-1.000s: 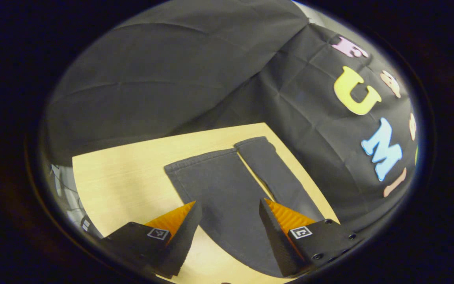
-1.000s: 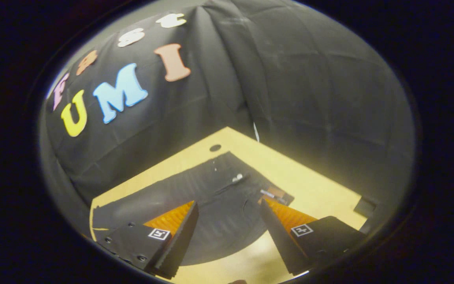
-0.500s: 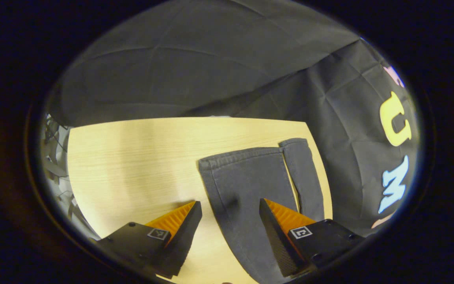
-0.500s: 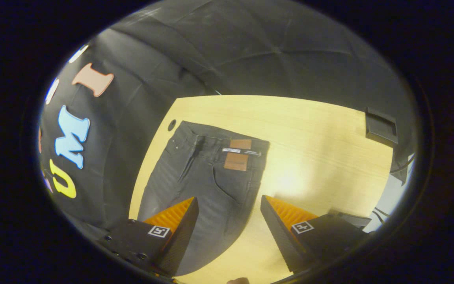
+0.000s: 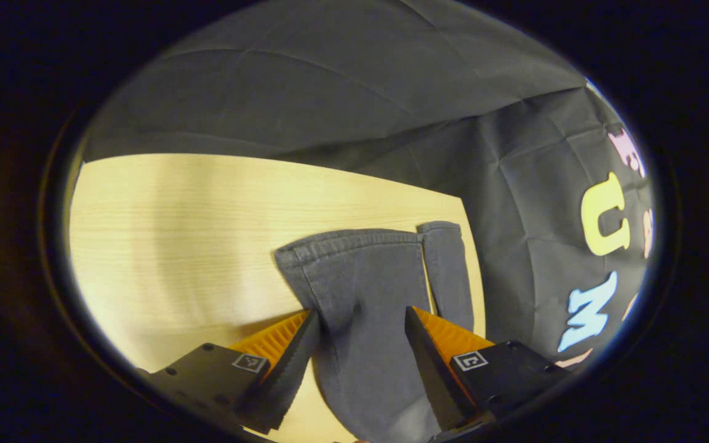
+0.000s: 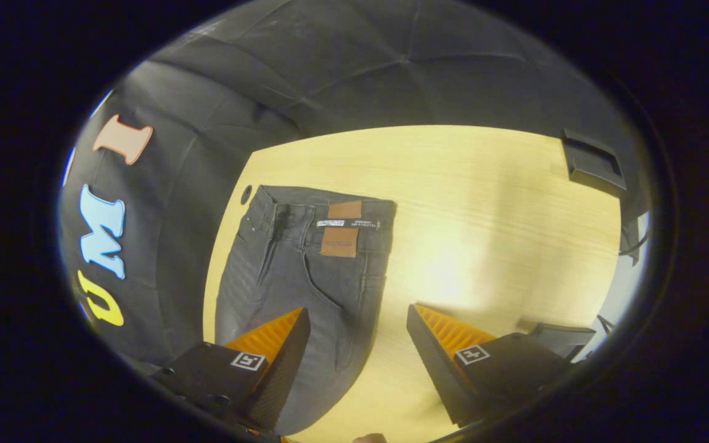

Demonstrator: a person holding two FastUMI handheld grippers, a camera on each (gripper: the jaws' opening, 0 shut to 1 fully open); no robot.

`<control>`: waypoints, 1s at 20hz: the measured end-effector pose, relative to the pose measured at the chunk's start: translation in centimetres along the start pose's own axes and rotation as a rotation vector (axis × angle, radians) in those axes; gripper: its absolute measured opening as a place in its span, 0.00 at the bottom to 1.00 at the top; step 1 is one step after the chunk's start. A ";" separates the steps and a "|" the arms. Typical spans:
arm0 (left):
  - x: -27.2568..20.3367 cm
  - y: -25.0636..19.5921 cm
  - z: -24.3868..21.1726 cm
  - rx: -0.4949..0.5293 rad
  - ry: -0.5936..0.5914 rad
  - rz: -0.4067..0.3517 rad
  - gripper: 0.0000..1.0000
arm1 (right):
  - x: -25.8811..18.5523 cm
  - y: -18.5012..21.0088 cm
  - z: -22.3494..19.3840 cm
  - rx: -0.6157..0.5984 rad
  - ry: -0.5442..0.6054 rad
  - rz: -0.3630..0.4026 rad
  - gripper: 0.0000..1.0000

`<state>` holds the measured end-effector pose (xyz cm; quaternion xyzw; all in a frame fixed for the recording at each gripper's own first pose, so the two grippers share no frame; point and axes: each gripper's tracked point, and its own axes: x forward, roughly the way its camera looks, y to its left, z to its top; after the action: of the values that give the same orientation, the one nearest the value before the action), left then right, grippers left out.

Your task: Grasp the waist and the cuffs of the jeans and fold them to make the two legs overlap; first hold the waist and fold one-third of the jeans toward the cuffs, then hold the cuffs and fold the remaining one-third in the same direction to finish folding.

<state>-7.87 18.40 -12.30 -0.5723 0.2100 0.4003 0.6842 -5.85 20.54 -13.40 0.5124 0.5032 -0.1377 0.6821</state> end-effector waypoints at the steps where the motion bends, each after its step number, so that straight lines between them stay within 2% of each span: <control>1: -0.2 0.0 0.0 -0.016 0.001 -0.016 0.93 | 0.5 0.6 0.1 0.007 -0.005 0.015 0.96; 5: 0.8 -0.6 -0.3 -0.039 0.007 -0.050 0.91 | 3.0 2.5 0.4 0.014 0.008 0.058 0.93; 7: 1.5 -0.7 -0.7 -0.036 0.011 -0.056 0.88 | 3.9 2.2 0.4 -0.017 0.014 0.027 0.84; 8: 1.5 -0.8 -0.7 -0.035 0.010 -0.056 0.86 | 4.3 2.1 0.5 -0.028 0.025 0.019 0.83; 9: 1.5 -0.9 -0.7 -0.029 0.004 -0.051 0.83 | 4.5 2.4 0.6 -0.021 0.035 0.019 0.60; 11: 2.2 -0.4 -1.1 -0.003 0.001 -0.008 0.78 | 4.7 2.3 0.7 -0.004 0.075 0.036 0.49; 12: 2.3 -0.5 -1.5 0.009 0.002 0.009 0.74 | 4.8 2.1 0.9 0.003 0.099 0.043 0.47; 13: 2.4 -0.6 -1.7 0.028 0.003 0.023 0.67 | 4.8 1.8 0.9 0.015 0.128 0.046 0.35; 14: 2.6 -0.6 -1.9 0.053 0.004 0.049 0.65 | 4.8 1.6 1.0 0.029 0.157 0.048 0.39; 15: 2.7 -0.4 -2.5 0.079 0.015 0.080 0.62 | 4.8 1.4 1.0 0.048 0.184 0.045 0.25; 16: 2.8 -0.4 -3.0 0.108 0.033 0.106 0.58 | 4.8 1.4 1.0 0.080 0.206 0.033 0.30; 17: 3.0 -0.3 -3.4 0.144 0.042 0.137 0.51 | 4.9 1.4 1.1 0.110 0.228 0.019 0.26; 19: 3.5 0.3 -3.9 0.235 0.064 0.208 0.44 | 5.1 1.3 1.0 0.131 0.238 -0.010 0.25; 20: 3.6 0.5 -3.9 0.264 0.066 0.235 0.33 | 5.0 1.2 1.0 0.122 0.234 -0.014 0.23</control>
<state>-5.48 15.80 -16.32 -0.4618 0.3485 0.4273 0.6948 -2.19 21.87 -16.93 0.5620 0.5735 -0.1119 0.5854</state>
